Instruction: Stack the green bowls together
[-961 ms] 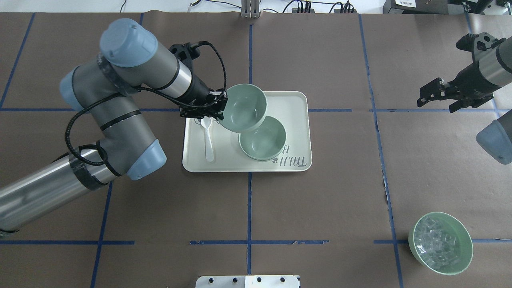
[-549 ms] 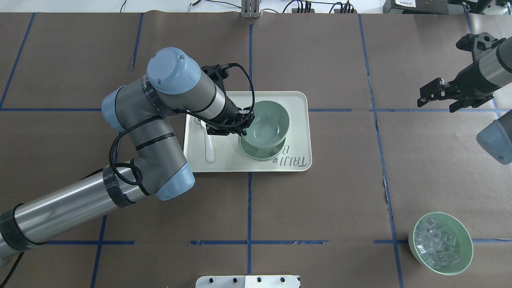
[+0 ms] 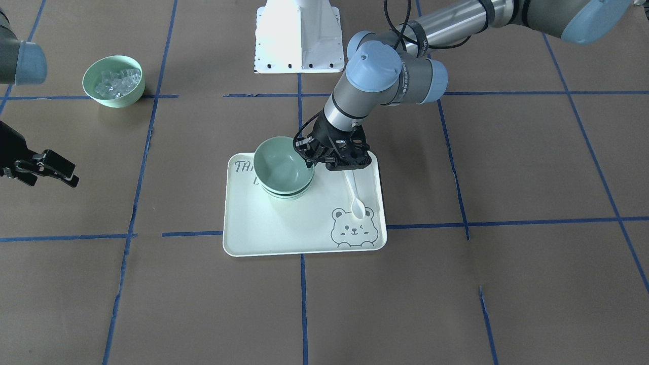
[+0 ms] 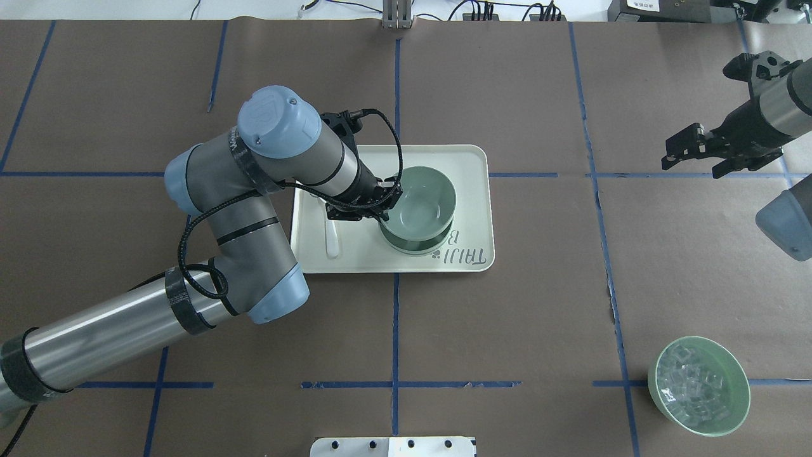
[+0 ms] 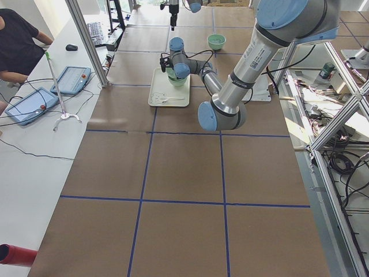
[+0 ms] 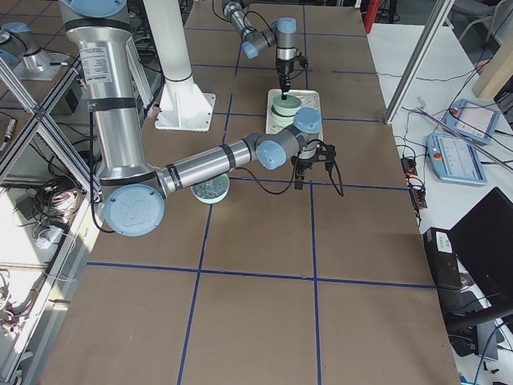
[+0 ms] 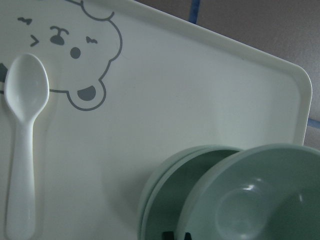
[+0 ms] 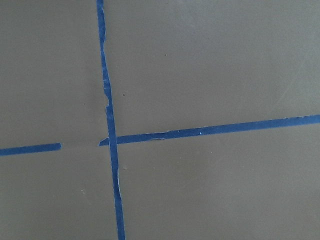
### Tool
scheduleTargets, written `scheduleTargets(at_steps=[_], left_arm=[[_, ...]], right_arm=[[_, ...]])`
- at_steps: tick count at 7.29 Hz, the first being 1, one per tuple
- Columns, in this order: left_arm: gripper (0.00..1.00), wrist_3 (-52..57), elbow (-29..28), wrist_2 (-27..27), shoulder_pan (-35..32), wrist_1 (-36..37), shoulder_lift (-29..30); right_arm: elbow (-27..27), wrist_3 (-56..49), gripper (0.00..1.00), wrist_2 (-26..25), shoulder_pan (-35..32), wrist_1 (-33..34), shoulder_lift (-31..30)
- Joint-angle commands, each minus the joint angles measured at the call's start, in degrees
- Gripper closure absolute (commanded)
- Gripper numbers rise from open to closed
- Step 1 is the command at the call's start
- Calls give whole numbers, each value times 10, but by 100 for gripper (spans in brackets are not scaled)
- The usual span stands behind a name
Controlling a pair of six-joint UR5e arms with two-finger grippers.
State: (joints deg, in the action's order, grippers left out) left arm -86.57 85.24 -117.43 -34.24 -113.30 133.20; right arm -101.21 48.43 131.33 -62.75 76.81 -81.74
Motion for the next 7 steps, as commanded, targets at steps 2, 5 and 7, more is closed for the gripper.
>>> scheduleTargets(at_steps=[2,5,7], left_arm=[[50,2,-2,1,2,-1,0],[0,8,38,11,1,-1,-30],[0,96,153,7,-33,27,-123]], right_arm=[[-1,0,0,7,-3,1,0],[0,0,0,7,-2,1,1],[0,-5,0,8,-17,3,-2]])
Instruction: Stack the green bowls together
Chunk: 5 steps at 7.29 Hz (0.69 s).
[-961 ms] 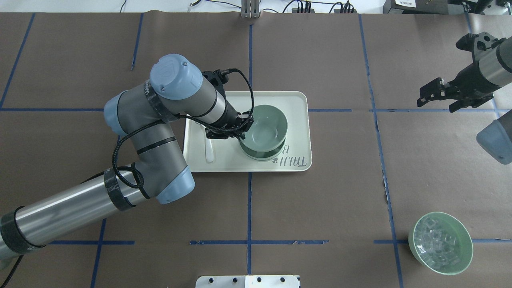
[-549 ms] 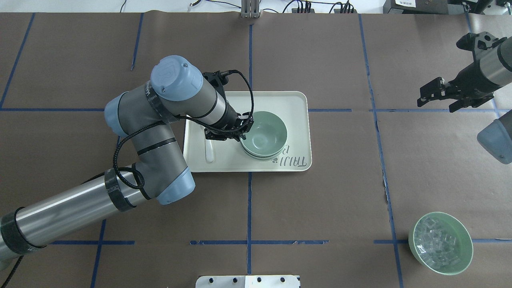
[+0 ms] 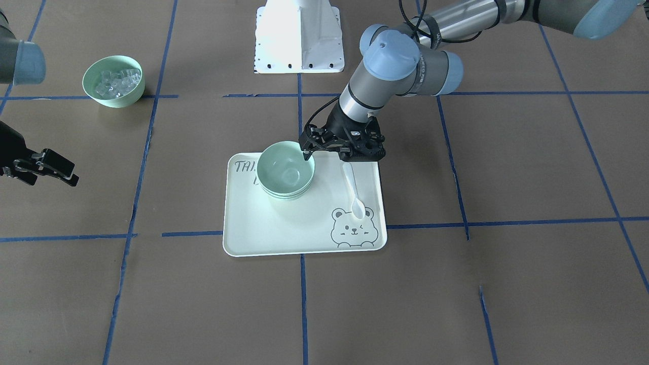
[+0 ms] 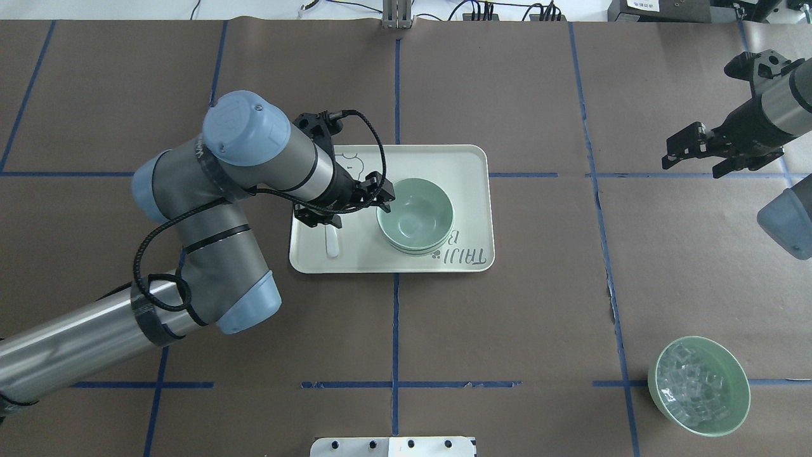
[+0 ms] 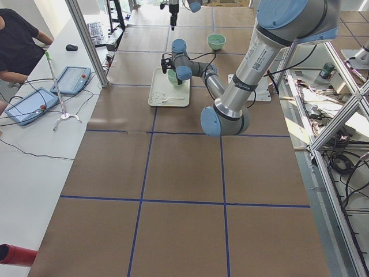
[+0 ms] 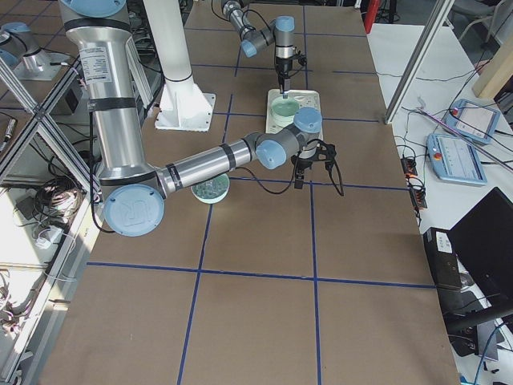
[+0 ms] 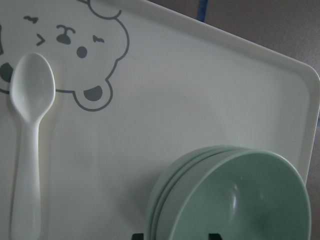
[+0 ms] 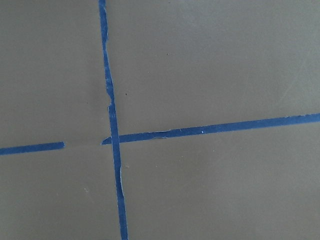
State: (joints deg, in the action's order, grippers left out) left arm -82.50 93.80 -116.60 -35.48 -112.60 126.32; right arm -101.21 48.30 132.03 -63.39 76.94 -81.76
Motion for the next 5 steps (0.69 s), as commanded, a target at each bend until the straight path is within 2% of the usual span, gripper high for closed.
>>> scheduleTargets(at_steps=[1,2,3,5], left_arm=[[0,134,119,-2,-54,51,-90],[0,196,158,-4,-102,62,-142],[0,273,186,-13,-156,62,-201],[0,490,192,-70,-280,61,-296]], right_arm=[[3,-51,0,4,-31,3,-15],[14,-124,0,5,-58,17,-23],[20,-220,0,5,-93,72,-21],[35,-362,0,5,-151,131,-21]])
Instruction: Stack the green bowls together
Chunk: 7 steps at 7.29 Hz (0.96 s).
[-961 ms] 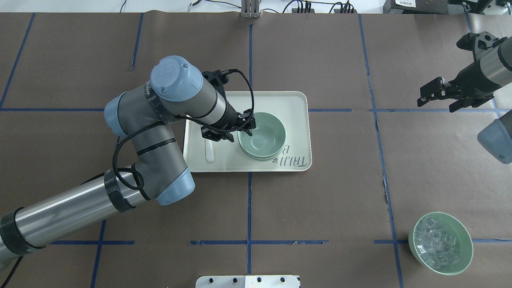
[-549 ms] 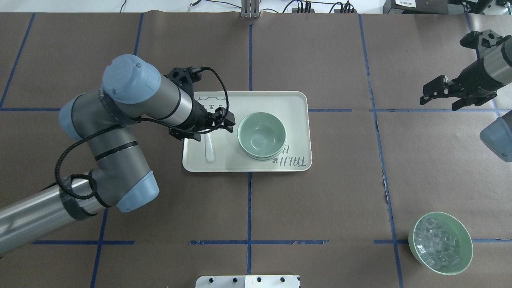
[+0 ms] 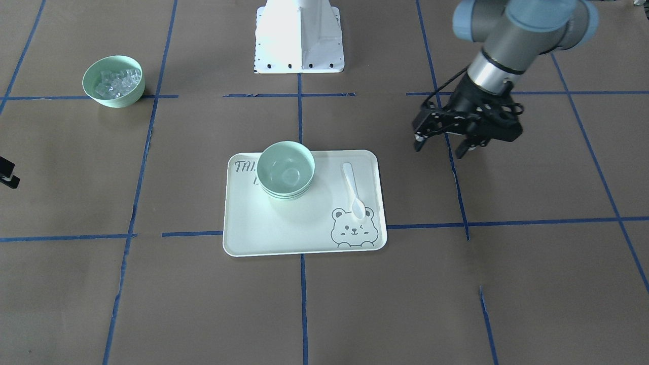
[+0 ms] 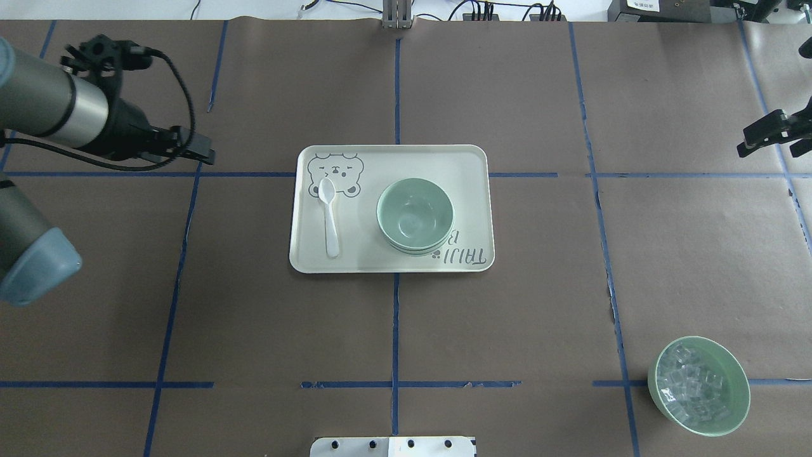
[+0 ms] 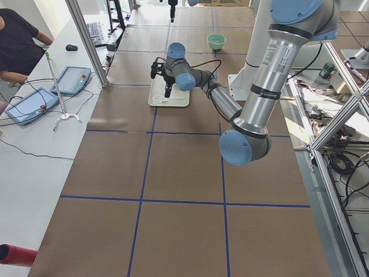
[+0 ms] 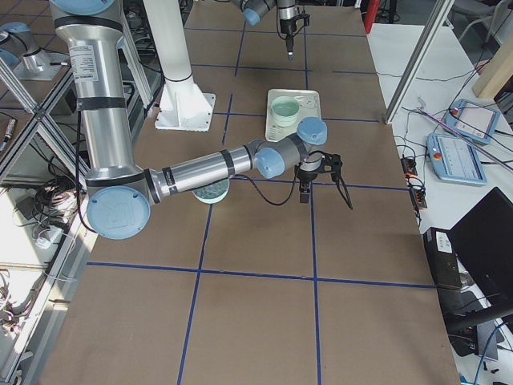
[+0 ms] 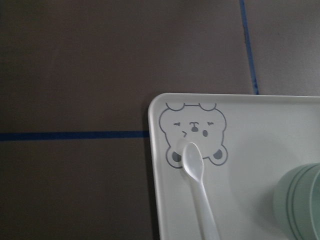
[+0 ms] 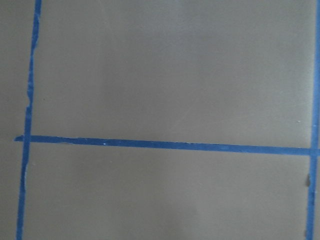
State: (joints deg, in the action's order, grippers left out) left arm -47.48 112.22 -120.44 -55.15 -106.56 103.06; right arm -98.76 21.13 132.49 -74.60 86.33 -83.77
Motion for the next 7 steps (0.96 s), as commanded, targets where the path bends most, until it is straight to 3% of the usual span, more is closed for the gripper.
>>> scheduleTargets(at_steps=[1,2,4,7], left_arm=[[0,284,1,-37,-139,0,-113],[0,407,-22,-37,-187,1,-145],[0,567,-139,-124,-308,3,-150],[0,564,-139,-147,-320,119,-140]], right_arm=[[33,-128,0,1,-66,38,-1],[54,-174,0,3,-85,38,-1],[94,-222,0,38,-122,38,-2],[116,-283,0,29,-129,38,4]])
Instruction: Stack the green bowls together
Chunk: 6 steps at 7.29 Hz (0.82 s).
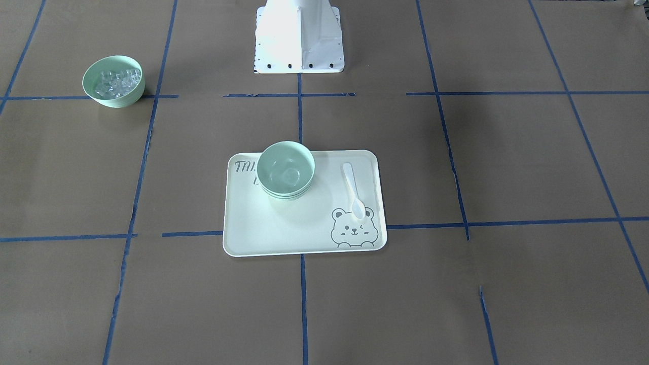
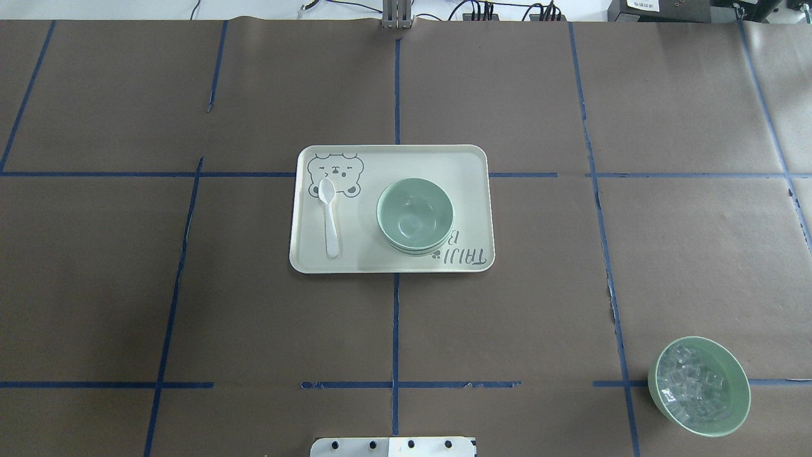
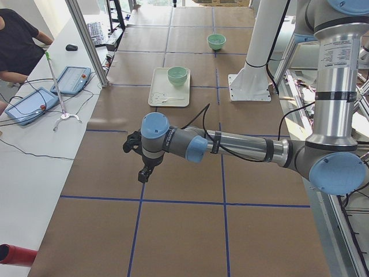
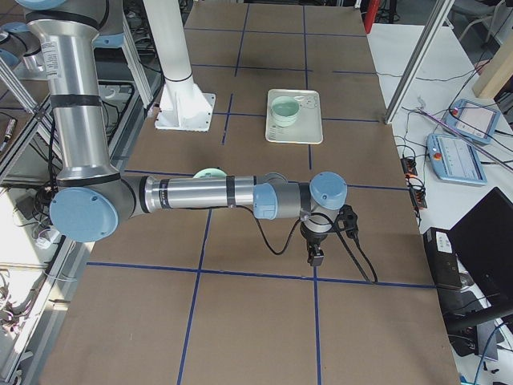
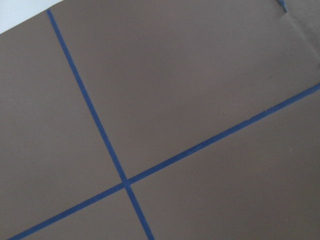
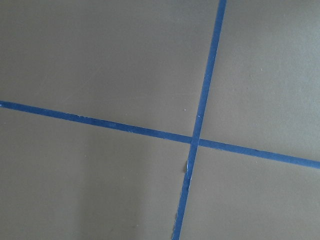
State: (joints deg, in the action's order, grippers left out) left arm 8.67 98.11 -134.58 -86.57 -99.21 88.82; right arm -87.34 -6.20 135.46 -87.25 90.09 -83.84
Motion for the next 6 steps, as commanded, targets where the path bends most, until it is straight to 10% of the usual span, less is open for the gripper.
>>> scheduleTargets(at_steps=[1,6], left_arm=[[0,-28,4,-8,-5,75,8],[0,-48,-5,-7,-6,91,17]], right_arm=[[1,-4,0,0,1,0,7],[2,16,0,-17,18,0,19]])
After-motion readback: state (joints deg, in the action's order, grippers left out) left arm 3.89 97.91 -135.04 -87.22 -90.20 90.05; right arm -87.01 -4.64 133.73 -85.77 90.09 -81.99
